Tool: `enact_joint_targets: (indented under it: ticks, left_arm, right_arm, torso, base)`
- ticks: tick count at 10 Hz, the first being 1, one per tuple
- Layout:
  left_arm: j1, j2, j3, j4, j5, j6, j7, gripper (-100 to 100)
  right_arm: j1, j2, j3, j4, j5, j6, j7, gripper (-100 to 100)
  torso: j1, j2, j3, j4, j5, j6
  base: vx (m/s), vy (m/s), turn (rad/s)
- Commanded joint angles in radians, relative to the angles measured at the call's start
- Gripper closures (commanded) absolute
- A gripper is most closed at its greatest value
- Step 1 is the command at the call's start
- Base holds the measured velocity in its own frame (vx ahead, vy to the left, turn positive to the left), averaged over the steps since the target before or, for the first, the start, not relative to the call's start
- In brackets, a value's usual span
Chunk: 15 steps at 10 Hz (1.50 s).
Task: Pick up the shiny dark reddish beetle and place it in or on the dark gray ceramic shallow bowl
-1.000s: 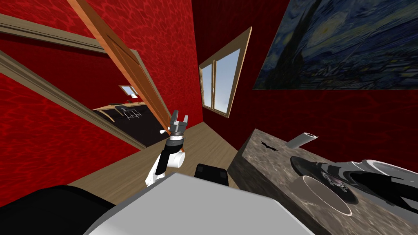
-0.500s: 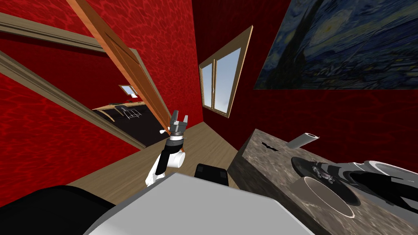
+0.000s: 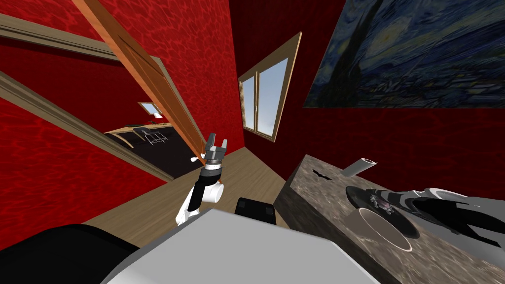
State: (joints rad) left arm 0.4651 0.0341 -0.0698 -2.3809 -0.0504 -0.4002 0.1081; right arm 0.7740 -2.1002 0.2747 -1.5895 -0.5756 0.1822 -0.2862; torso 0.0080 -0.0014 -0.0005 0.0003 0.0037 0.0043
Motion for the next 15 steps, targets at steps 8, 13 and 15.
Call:
enact_joint_targets:
  ticks: [8, 13, 15]
  left_arm:
    - [0.000, 0.000, 0.000, 0.000, 0.000, 0.000, 0.000, 0]
    - [0.000, 0.000, 0.000, 0.000, 0.000, 0.000, 0.000, 0]
    - [0.000, 0.000, 0.000, 0.000, 0.000, 0.000, 0.000, 0]
  right_arm:
    - [0.010, -0.227, -0.034, -0.081, -0.111, -0.014, -0.070, -100]
    - [0.013, -0.221, -0.034, -0.076, -0.109, -0.016, -0.068, 0]
    - [0.013, -0.221, -0.034, -0.076, -0.109, -0.016, -0.068, 0]
  torso:
    - [0.000, 0.000, 0.000, 0.000, 0.000, 0.000]
    - [0.002, -0.001, 0.000, 0.000, 0.000, 0.000]
    - [0.002, -0.001, -0.001, 0.000, 0.000, 0.000]
  base:
    - [-0.025, -0.042, -0.066]
    - [-0.003, -0.005, -0.003]
    - [0.000, 0.000, 0.000]
